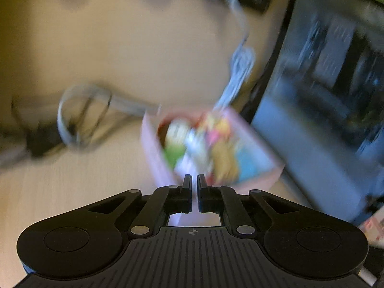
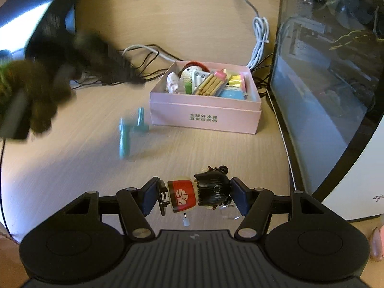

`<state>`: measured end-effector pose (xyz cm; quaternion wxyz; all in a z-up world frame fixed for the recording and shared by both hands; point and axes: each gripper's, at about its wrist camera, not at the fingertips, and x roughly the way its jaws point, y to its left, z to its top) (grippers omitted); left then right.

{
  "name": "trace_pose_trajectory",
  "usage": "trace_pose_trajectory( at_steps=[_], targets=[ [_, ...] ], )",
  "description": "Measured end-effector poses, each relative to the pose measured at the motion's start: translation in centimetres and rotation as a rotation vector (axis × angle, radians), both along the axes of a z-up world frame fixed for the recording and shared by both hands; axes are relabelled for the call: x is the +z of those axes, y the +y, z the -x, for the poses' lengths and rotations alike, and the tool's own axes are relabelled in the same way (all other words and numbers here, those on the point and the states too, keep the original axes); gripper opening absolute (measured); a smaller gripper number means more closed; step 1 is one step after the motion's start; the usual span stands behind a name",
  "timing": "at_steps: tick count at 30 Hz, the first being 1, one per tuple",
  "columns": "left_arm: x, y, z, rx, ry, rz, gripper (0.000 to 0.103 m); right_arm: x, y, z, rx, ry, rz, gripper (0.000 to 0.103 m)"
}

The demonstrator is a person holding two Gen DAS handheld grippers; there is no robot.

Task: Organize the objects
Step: 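Release the teal crank toy beside the box with the left tool while the right tool lowers the figure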

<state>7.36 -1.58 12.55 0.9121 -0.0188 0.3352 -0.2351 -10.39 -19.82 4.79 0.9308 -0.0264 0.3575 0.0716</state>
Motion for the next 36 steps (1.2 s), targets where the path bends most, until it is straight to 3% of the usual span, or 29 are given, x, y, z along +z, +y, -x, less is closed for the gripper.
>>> trace_pose_trajectory(
  at_steps=[3, 6, 9, 14, 16, 17, 18, 19, 24, 32, 36],
  targets=[
    [3.1, -1.0, -1.2, -0.023, -0.052, 0.054, 0.007, 0.2, -0.1, -0.2, 0.009, -0.016, -0.007, 0.064],
    [4.2, -1.8, -1.6, -0.068, -0.082, 0.044, 0.008, 0.2, -0.2, -0.3, 0.016, -0.023, -0.015, 0.064],
    [2.0, -1.8, -0.7, -0.07, -0.029, -0.004, 0.01, -0.1, -0.6, -0.3, 0.015, -0.022, -0.023, 0.064],
    [-4.7, -0.6, 2.7, -0.07, 0.129, -0.097, 0.01, -2.5, -0.8, -1.6, -0.015, 0.025, 0.0, 0.064],
    [-6.8, -0.6, 4.8, -0.087, 0.141, -0.162, 0.01, -3.2, -0.8, -2.3, -0.037, 0.022, 0.032, 0.064],
    [-7.6, -0.7, 5.7, -0.089, 0.143, -0.188, 0.01, -3.3, -0.8, -2.6, -0.052, 0.012, 0.043, 0.066],
    [-8.3, -0.8, 6.5, -0.09, 0.154, -0.201, 0.01, -3.4, -0.8, -2.9, -0.065, 0.009, 0.047, 0.077],
    [-8.7, -1.0, 7.1, -0.092, 0.164, -0.196, 0.01, -3.3, -0.9, -3.3, -0.079, 0.009, 0.046, 0.082],
    [-9.6, -2.6, 9.6, -0.131, 0.103, -0.246, 0.013, -2.7, -1.0, -3.2, -0.078, -0.007, 0.074, 0.083],
    [-10.7, -4.8, 10.5, -0.197, 0.13, -0.309, 0.018, -4.0, -2.0, -0.5, -0.044, 0.084, 0.059, 0.084],
    [-10.2, -4.8, 10.0, -0.144, 0.17, -0.253, 0.018, -4.4, -2.5, -0.1, -0.05, 0.096, 0.044, 0.084]
  ],
)
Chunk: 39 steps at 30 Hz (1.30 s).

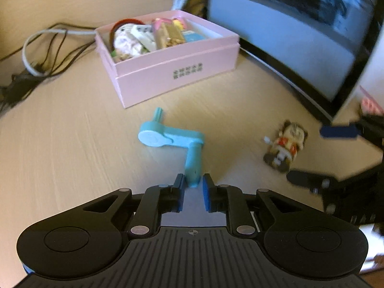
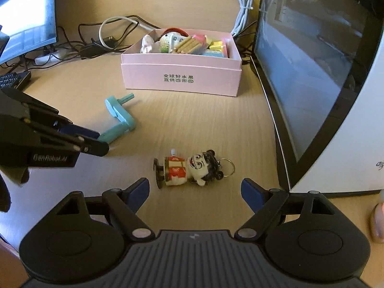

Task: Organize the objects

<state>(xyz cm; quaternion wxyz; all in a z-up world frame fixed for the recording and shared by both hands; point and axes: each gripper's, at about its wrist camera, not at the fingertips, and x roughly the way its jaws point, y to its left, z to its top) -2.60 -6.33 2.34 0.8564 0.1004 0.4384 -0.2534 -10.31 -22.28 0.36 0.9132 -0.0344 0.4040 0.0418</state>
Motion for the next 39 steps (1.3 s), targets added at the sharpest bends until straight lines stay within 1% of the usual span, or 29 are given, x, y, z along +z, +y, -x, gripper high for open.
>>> trace_pose_trajectory(
  at_steps=[1, 3, 7, 11, 13, 15, 19, 20, 21, 22, 23, 24, 30, 31, 32, 35, 39],
  targets=[
    [0.2, 0.0, -0.3, 0.017, 0.004, 0.02, 0.018, 0.0, 0.0, 0.1, 0.002, -0.003, -0.001, 0.084],
    [0.3, -0.3, -0.8, 0.042, 0.013, 0.028, 0.018, 0.0, -0.1, 0.1, 0.006, -0.012, -0.002, 0.084],
    [-0.1, -1.6, -1.9, 0.052, 0.014, -0.01, 0.018, 0.1, -0.1, 0.4, 0.014, -0.018, -0.016, 0.084],
    [-0.4, -3.0, -2.7, 0.047, -0.042, -0.043, 0.019, 0.0, -0.1, 0.8, 0.038, -0.025, -0.014, 0.085],
    [-0.5, -3.0, -3.0, 0.052, -0.055, -0.038, 0.018, -0.2, -0.1, 0.7, 0.041, -0.027, -0.021, 0.086],
    [-0.4, -2.6, -3.1, 0.062, -0.037, -0.019, 0.017, -0.5, 0.0, 0.4, 0.037, -0.031, -0.029, 0.086],
    [0.7, -1.1, -1.8, 0.028, -0.047, 0.005, 0.017, -0.9, -0.2, -0.7, 0.009, -0.044, -0.049, 0.086],
    [1.0, -0.6, -1.4, 0.02, -0.046, 0.014, 0.017, -1.0, -0.3, -1.0, 0.001, -0.042, -0.052, 0.085],
    [1.4, -0.2, -1.1, 0.014, -0.043, 0.021, 0.017, -1.0, -0.3, -1.2, -0.003, -0.041, -0.053, 0.076],
    [1.8, 0.4, -0.7, 0.008, -0.042, 0.028, 0.017, -0.9, -0.2, -1.5, 0.005, -0.037, -0.055, 0.065],
    [2.3, 0.9, -0.3, 0.003, -0.042, 0.034, 0.017, -0.8, -0.1, -1.7, 0.011, -0.032, -0.055, 0.065],
    [2.7, 1.3, 0.1, -0.004, -0.042, 0.04, 0.017, -0.5, 0.1, -1.8, 0.009, -0.04, -0.049, 0.063],
    [5.2, 3.8, 1.6, -0.032, -0.033, 0.106, 0.014, 2.5, 1.4, -1.8, 0.03, -0.107, -0.033, 0.063],
    [5.5, 4.1, 1.8, -0.034, -0.036, 0.113, 0.002, 3.1, 1.6, -1.8, 0.031, -0.119, -0.031, 0.063],
    [5.8, 4.4, 1.9, -0.037, -0.037, 0.122, 0.005, 3.7, 1.9, -1.7, 0.034, -0.129, -0.028, 0.063],
    [6.8, 5.2, 1.9, -0.038, -0.04, 0.151, 0.004, 5.0, 2.5, -1.3, 0.043, -0.154, -0.016, 0.063],
    [7.5, 5.8, 1.3, -0.034, -0.057, 0.168, 0.004, 5.7, 3.1, -0.6, 0.039, -0.161, -0.007, 0.063]
  ],
)
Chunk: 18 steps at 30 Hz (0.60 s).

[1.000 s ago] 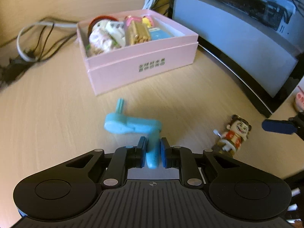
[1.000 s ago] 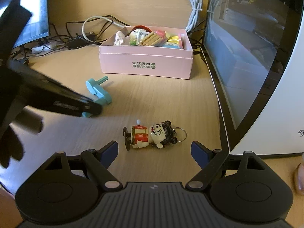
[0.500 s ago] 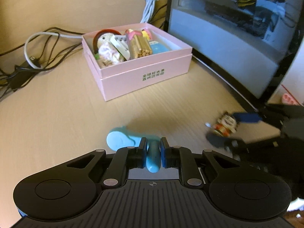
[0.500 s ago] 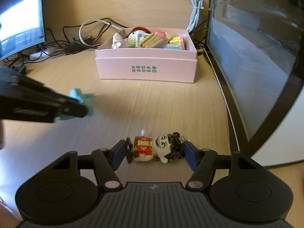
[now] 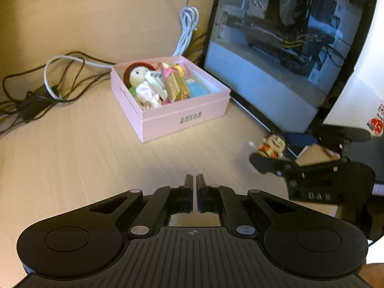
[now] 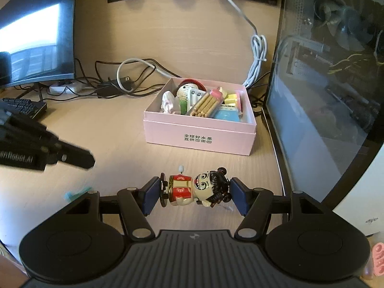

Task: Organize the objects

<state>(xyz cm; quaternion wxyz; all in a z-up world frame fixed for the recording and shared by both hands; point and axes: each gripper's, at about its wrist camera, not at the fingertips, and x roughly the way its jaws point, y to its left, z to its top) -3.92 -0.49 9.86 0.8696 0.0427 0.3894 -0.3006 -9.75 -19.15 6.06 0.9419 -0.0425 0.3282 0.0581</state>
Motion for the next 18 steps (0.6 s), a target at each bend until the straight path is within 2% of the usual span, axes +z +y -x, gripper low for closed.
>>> trace_pose_trajectory(
  at_steps=[3, 6, 10, 12, 15, 18],
  targets=[
    [0.0, 1.1, -0.8, 0.025, 0.015, 0.024, 0.004, -0.2, 0.1, 0.5, -0.008, 0.005, 0.01, 0.063],
    [-0.7, 1.9, -1.5, 0.034, 0.066, 0.027, 0.005, -0.8, 0.2, 0.9, -0.009, 0.025, 0.005, 0.063],
    [-1.2, 2.0, -0.3, -0.058, 0.103, 0.016, 0.007, -2.4, 0.8, 0.3, -0.006, 0.046, 0.025, 0.063],
    [-1.3, 1.7, 0.8, -0.137, 0.091, -0.018, 0.008, -3.0, 0.9, -0.6, -0.013, 0.05, 0.048, 0.063],
    [-1.7, 1.4, 2.2, -0.243, 0.073, -0.101, 0.009, -3.3, 0.7, -1.9, -0.019, 0.074, 0.063, 0.073],
    [-2.2, 2.1, 2.9, -0.244, 0.068, -0.146, 0.01, -2.3, 1.1, -1.8, 0.089, 0.078, 0.01, 0.075]
  ],
)
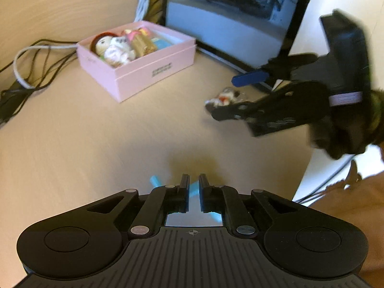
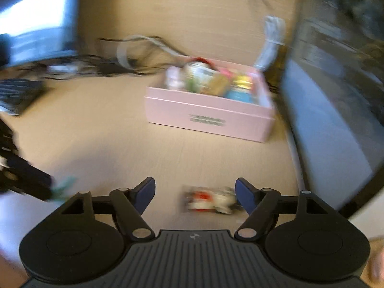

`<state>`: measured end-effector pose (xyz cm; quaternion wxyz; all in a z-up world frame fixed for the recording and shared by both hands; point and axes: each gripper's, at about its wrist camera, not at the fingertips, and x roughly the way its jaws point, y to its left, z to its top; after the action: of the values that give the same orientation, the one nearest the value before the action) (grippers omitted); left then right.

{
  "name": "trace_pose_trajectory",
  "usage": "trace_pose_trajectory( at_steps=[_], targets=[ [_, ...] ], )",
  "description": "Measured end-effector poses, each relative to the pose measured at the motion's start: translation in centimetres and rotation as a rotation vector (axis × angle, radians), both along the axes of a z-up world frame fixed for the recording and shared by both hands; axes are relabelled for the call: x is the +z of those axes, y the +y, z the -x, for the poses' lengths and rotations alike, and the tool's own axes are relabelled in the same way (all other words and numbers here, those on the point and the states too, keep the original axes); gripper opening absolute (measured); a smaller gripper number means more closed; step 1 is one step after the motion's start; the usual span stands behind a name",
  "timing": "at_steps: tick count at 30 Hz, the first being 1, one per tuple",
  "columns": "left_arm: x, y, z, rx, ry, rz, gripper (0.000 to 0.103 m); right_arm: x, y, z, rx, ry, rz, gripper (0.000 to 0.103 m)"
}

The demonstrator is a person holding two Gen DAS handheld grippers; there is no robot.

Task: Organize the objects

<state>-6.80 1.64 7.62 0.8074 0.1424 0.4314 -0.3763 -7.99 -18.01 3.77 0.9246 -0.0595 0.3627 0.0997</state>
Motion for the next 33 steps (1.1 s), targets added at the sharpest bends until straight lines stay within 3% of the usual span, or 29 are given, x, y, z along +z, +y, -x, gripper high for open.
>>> trace_pose_trajectory(
  at_steps=[5, 10, 13, 15, 17, 21, 23, 25, 30, 33],
  targets=[
    [-0.2, 3.5, -1.4, 0.253, 0.0, 0.019, 0.01, 0.4, 3.9, 0.7, 0.284, 0.088, -0.115, 0.074],
    [0.1, 7.5, -1.7, 0.452, 0.03, 0.09, 0.011, -1.2, 9.1, 0.6, 0.501, 0.149, -0.033, 0.04],
    [0.0, 9.2, -1.2, 0.518, 0.037, 0.099, 0.011, -2.2, 10.8, 0.2, 0.54, 0.158, 0.055, 0.026],
    [-0.2, 10.2, -0.7, 0.55, 0.039, 0.108, 0.011, -2.4, 10.7, -1.1, 0.5, 0.145, 0.095, 0.024],
    [-0.3, 10.8, -0.5, 0.575, 0.045, 0.125, 0.011, -2.3, 9.6, -3.5, 0.385, 0.15, 0.074, 0.022],
    [-0.4, 10.4, -0.5, 0.589, 0.034, 0.142, 0.011, -2.5, 6.6, -7.8, 0.128, 0.189, -0.048, 0.022],
    [-0.3, 9.5, -0.6, 0.575, 0.024, 0.144, 0.011, -2.4, 5.3, -8.7, 0.062, 0.223, -0.168, 0.022],
    [-0.1, 8.2, -0.9, 0.547, 0.026, 0.166, 0.011, -1.4, 3.9, -8.1, 0.033, 0.197, -0.26, 0.024],
    [-0.3, 3.1, -3.2, 0.528, 0.03, 0.219, 0.011, 1.2, 2.4, -5.3, -0.005, 0.026, -0.143, 0.048],
    [-0.8, -0.3, -4.8, 0.578, 0.005, 0.216, 0.011, 1.7, 1.3, -2.9, -0.004, -0.039, -0.04, 0.051]
  ],
)
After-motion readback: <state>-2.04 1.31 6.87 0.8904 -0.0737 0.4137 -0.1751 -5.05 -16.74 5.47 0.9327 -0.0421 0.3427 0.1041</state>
